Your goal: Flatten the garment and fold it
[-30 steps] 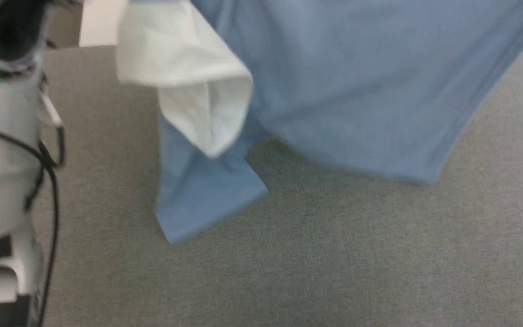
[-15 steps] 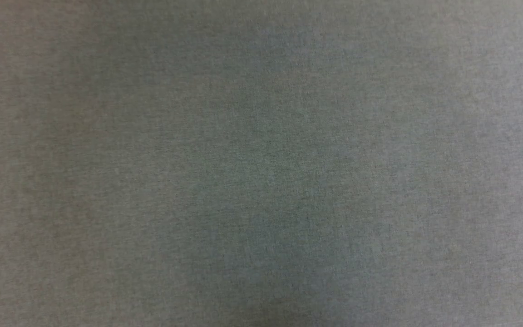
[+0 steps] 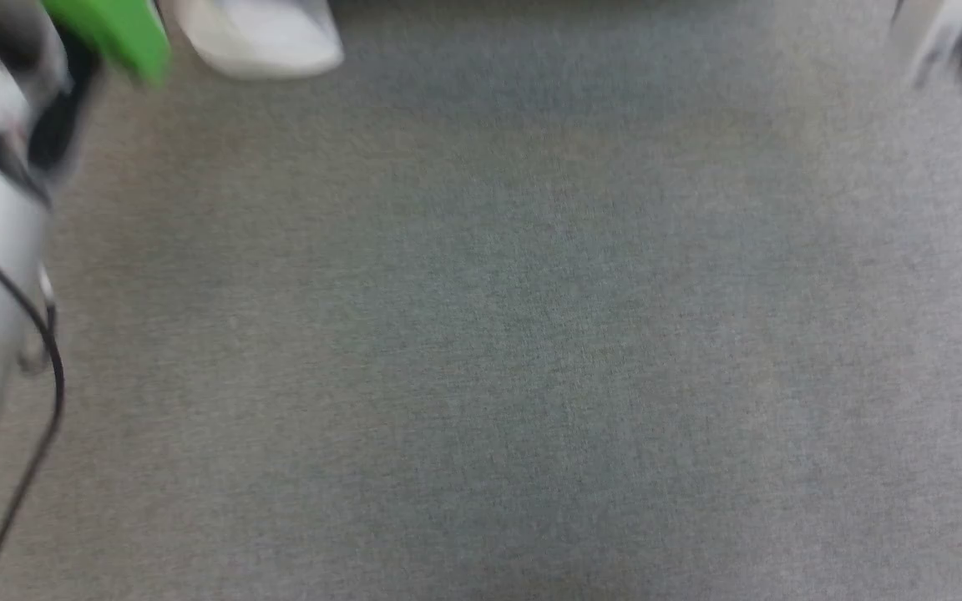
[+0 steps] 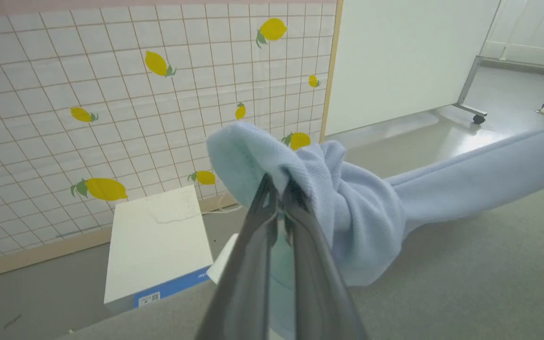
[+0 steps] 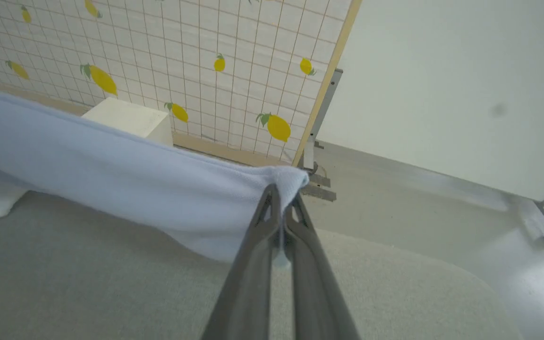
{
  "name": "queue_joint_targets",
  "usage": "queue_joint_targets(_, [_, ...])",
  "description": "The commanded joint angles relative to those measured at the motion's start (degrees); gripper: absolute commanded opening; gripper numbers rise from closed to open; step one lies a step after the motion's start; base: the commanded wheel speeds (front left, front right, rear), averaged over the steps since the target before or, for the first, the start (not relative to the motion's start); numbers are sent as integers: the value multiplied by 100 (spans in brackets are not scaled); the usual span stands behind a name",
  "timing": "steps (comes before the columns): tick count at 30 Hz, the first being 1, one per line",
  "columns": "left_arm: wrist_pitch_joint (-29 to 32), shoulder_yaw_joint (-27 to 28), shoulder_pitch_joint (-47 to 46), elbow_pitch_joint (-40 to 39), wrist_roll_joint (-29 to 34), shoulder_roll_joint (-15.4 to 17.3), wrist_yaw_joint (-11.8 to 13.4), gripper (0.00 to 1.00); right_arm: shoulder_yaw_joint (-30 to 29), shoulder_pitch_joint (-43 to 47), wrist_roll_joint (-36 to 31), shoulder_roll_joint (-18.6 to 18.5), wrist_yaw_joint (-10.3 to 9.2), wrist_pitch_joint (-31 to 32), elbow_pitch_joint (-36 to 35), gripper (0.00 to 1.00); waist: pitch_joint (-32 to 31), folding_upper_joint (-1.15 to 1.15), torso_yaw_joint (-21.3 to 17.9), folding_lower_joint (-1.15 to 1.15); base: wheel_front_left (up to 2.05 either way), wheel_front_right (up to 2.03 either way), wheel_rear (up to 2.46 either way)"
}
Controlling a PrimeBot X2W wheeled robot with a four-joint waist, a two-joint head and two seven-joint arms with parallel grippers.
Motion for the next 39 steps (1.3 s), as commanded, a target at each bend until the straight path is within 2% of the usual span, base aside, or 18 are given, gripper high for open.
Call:
queue_joint_targets(1, [-103, -132, 300, -19, -156, 125, -21, 0, 52, 387, 148, -97, -10, 125, -109, 0, -439, 0, 167, -1, 0, 0, 0])
queue_joint_targets(8, [-265, -1025, 2011, -620, -869, 621, -22, 0, 84, 2547, 628, -482, -10, 665, -908, 0, -1189, 0, 259, -1, 0, 0, 0])
queue_joint_targets(11, [-94, -1392, 2781, -1017, -1083, 883, -22, 0, -33, 3326, 618, -554, -10, 738, -1188, 0, -1406, 0, 290, -1, 0, 0, 0])
queue_joint_targets(15, [291, -1807, 3665, -1481, -1340, 1067, 20, 0, -222, 4156, 473, -588, -10, 735, -1350, 0, -1611, 0, 369, -1, 0, 0, 0])
queue_joint_targets(21, [856, -2280, 4594, -2187, -1587, 1232, 366, 0, -463, 5094, 363, -549, -10, 888, -1384, 0, -1804, 0, 482, -1, 0, 0, 0])
queue_joint_targets(30, [1152, -2622, 5366, -3103, -1515, 1579, 983, 0, -1050, 6460, 495, -351, -10, 1951, -1957, 0, -1930, 0, 599, -1, 0, 0, 0])
queue_joint_targets(34, [661, -2495, 5483, -3407, -1267, 1589, 1210, 0, -1227, 6740, 516, -162, -10, 1787, -2461, 0, -1950, 0, 597, -1, 0, 0, 0])
queue_joint_targets(39, [-144, -2343, 5274, -3328, -681, 1276, 1364, 0, -1231, 6670, 496, 13, -10, 1097, -2634, 0, -1945, 0, 602, -1, 0, 0, 0])
